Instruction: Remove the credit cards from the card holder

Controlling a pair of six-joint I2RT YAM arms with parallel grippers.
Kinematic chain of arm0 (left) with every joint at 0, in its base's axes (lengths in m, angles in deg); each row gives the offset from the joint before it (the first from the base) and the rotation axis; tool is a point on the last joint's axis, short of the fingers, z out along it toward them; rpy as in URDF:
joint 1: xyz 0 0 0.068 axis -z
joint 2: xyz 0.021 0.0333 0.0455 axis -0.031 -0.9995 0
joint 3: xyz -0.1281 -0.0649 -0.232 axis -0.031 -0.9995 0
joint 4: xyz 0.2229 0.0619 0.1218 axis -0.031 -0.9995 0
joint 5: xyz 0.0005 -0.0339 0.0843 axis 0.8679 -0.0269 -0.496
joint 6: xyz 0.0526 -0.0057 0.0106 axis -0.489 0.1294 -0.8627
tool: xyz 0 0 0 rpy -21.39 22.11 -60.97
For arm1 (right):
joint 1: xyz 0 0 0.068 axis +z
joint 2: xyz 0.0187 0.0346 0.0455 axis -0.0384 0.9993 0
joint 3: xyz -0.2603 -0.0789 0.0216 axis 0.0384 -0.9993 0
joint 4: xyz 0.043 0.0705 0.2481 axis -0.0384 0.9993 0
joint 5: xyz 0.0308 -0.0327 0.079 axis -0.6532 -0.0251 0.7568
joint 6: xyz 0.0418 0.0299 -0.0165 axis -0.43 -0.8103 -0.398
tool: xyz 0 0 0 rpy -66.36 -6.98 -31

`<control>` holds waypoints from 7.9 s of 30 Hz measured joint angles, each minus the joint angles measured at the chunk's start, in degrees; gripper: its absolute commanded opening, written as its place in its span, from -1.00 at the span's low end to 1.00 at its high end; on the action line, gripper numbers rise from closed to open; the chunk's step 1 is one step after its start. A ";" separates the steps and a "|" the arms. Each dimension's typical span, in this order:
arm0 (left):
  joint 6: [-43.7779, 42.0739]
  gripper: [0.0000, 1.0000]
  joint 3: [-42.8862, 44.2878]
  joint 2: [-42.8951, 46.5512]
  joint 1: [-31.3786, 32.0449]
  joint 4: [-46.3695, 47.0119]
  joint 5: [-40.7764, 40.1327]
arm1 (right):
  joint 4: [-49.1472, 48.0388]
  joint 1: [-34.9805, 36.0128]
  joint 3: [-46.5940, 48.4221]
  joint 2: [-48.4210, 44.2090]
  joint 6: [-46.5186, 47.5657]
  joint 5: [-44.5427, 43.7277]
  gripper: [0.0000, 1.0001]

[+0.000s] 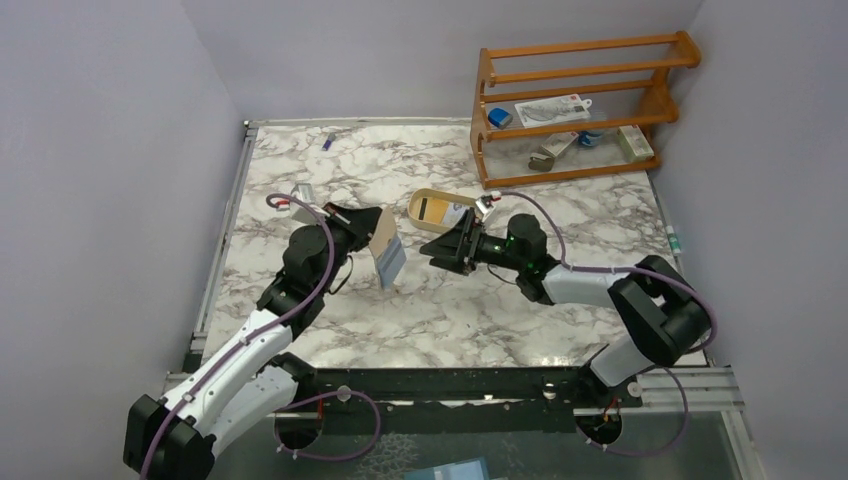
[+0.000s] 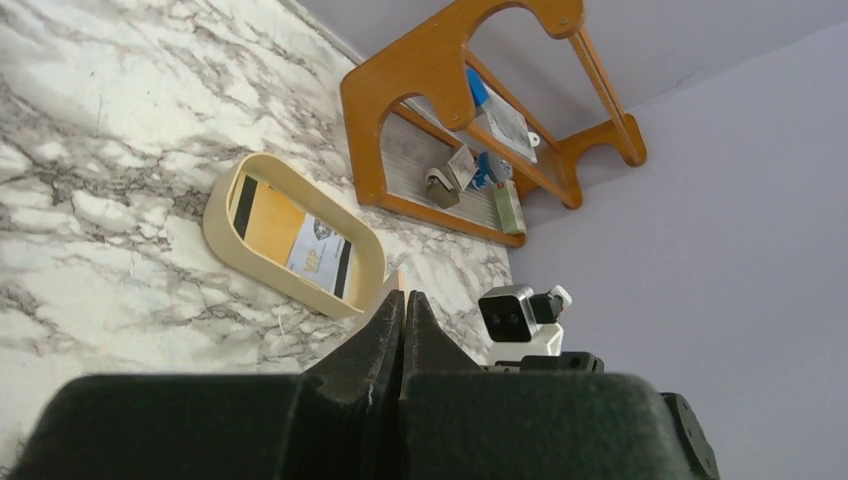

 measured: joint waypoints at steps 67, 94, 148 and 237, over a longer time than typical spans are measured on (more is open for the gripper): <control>38.23 0.41 -22.56 12.46 -1.27 15.06 -10.75 | -38.60 7.37 -1.53 17.14 -13.18 -8.85 -0.99; 22.49 0.67 -29.53 7.08 -20.44 24.81 26.43 | 19.91 -4.63 2.58 -15.61 8.76 4.57 -0.99; -2.58 -0.34 -10.91 -16.72 -8.66 19.54 44.09 | 70.82 -7.41 24.02 -9.31 37.29 5.38 -0.99; 14.99 -1.00 -27.61 -69.13 -1.11 77.46 45.81 | 49.83 -7.72 4.98 2.64 36.41 5.18 -0.71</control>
